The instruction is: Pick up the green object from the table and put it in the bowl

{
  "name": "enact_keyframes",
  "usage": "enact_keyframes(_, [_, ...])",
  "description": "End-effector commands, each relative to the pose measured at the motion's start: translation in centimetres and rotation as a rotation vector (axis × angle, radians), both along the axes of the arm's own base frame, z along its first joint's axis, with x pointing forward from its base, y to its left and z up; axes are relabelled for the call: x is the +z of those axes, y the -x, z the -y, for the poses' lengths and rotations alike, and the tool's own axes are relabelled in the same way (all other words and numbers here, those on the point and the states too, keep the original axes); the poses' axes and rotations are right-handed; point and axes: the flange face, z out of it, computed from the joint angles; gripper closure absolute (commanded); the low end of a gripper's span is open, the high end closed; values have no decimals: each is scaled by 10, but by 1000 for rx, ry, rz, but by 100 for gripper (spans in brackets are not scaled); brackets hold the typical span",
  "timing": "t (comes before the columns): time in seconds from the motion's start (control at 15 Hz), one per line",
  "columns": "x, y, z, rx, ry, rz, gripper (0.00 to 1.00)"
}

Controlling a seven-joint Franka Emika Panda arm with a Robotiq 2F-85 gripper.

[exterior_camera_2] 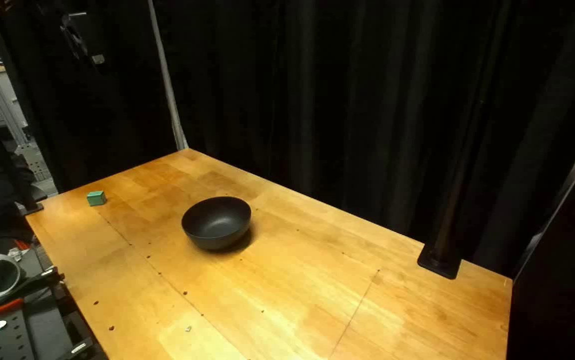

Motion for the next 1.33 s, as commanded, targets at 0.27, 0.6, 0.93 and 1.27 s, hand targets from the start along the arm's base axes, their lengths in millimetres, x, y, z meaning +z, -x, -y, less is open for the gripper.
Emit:
enact_keyframes(0.27, [-1,-3,-11,20,22,-4,0])
enact_keyframes(0.6, [-102,3,-84,155,34,-91,0])
enact_keyframes(0.93, [-192,2,-141,244,-27,-78,0])
enact_keyframes(1.27, [-280,2,-173,250,-147,-170,0])
